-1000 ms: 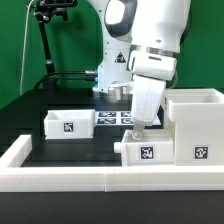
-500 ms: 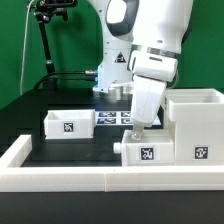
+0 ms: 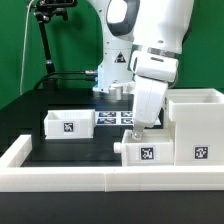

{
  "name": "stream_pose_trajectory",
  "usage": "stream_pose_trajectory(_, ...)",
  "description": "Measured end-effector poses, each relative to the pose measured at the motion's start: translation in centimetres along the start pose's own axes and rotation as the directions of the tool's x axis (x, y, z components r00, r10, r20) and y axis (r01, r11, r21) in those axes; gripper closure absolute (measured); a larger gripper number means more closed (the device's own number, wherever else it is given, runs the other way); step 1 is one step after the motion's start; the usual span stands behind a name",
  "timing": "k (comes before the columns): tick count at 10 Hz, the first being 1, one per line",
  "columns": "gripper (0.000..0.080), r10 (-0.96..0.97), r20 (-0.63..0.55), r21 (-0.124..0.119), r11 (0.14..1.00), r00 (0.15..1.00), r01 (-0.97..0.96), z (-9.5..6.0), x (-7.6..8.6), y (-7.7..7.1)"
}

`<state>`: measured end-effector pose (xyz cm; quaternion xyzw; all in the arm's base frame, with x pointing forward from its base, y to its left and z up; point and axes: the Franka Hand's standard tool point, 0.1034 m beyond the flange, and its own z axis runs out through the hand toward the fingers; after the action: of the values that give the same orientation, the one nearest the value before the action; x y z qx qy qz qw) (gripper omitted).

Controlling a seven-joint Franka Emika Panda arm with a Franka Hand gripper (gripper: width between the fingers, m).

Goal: Assemble drawer

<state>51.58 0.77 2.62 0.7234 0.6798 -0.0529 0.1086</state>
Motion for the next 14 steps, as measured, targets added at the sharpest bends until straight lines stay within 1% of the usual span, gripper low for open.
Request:
stream_pose_trajectory(2,0.0752,-0.017,0.017,0.016,1.0,1.0,0.017,0.17,-0.15,0.17)
stream_pose_trajectory(5,0.0752,-0.007,0.018,0.017,1.0,1.0,0.007,0.21,-0.41,0.22)
stream_pose_trajectory(9,0.0752,-0.027,0.018,0.018,0.999,0.999,0.027,0.18,-0.3,0.18)
stream_pose_trajectory(12,0.0752,-0.029,0.039,0.038,0.999,0.999,0.028,0.08,-0.15,0.16)
stream_pose_trajectory(13,0.0752,-0.027,0.043,0.041,0.999,0.999,0.025,0.04,-0.27,0.25)
stream_pose_trajectory(14,0.0752,-0.019,0.04,0.037,0.999,0.999,0.018,0.07,-0.58,0.36)
